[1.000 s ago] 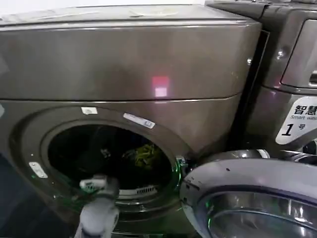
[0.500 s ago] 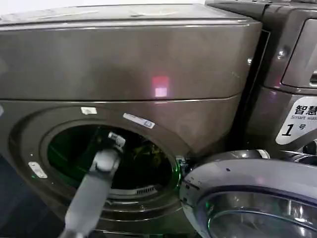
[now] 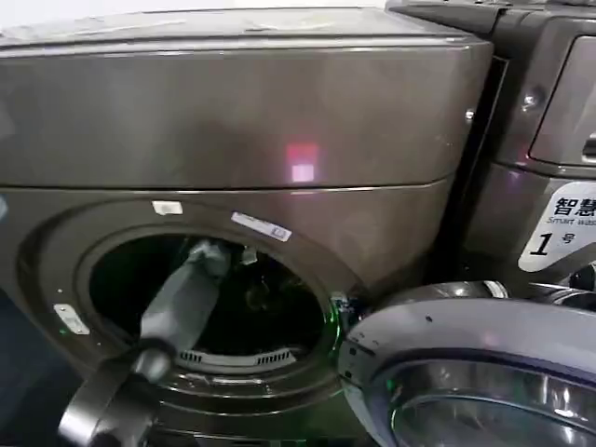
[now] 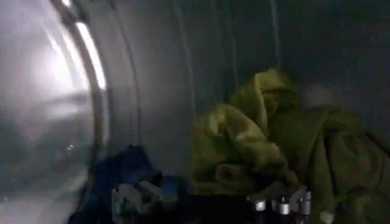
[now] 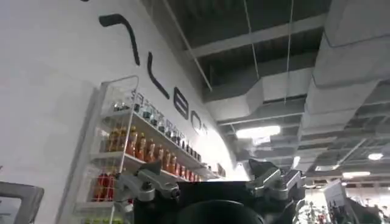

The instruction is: Grasp the clothes from the dryer.

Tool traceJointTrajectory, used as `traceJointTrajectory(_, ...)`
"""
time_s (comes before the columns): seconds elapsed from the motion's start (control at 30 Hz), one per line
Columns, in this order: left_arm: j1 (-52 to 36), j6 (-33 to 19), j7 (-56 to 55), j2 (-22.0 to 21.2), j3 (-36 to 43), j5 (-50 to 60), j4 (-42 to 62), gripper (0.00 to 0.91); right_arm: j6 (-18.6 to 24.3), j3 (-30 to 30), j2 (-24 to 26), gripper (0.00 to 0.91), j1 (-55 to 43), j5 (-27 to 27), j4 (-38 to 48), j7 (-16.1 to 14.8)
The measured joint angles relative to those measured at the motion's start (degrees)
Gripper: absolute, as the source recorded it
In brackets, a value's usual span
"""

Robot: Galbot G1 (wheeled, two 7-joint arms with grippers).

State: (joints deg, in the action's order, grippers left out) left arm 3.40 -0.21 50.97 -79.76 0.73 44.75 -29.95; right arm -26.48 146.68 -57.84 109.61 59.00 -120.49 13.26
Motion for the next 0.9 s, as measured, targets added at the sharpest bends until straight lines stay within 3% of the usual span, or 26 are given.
traceJointTrajectory(0.17, -0.54, 2.04, -1.06, -2.16, 2.35, 2.3, 1.56, 0.876, -0.05, 0.07, -0.42, 0.907, 0.19, -0.03, -0.12, 0.0)
traceJointTrajectory(0.2, -0.6, 2.19, -1.13, -2.55, 2.73, 2.46, 1.82, 0.717, -0.08, 0.08, -0.42, 0.907, 0.23, -0.04, -0.18, 0.0)
traceJointTrajectory(0.23, -0.7, 2.34, -1.14, -2.89, 3.14, 2.57, 2.05, 0.614, -0.1, 0.09, -0.42, 0.907, 0.23, -0.04, -0.25, -0.01)
traceJointTrajectory(0.27, -0.81, 2.42, -1.12, -3.11, 3.46, 2.58, 2.21, 0.535, -0.11, 0.1, -0.42, 0.907, 0.23, -0.04, -0.27, 0.0)
traceJointTrajectory(0.3, -0.98, 2.52, -1.09, -3.25, 3.81, 2.57, 2.39, 0.512, -0.13, 0.1, -0.42, 0.907, 0.23, -0.05, -0.3, 0.0)
traceJointTrajectory(0.37, -1.33, 2.64, -1.08, -3.5, 4.22, 2.55, 2.89, 0.193, -0.14, 0.06, -0.4, 0.907, 0.2, -0.1, -0.29, 0.0)
traceJointTrajectory(0.43, -1.57, 2.68, -1.08, -3.67, 4.5, 2.45, 3.21, 0.011, -0.16, -0.13, -0.42, 0.907, 0.01, -0.14, -0.3, 0.02)
traceJointTrajectory(0.9, -2.13, 2.03, -0.82, -3.06, 3.94, -2.34, 3.64, 0.0, -0.17, -1.0, -0.3, 0.907, -0.51, -0.4, -0.33, 0.13)
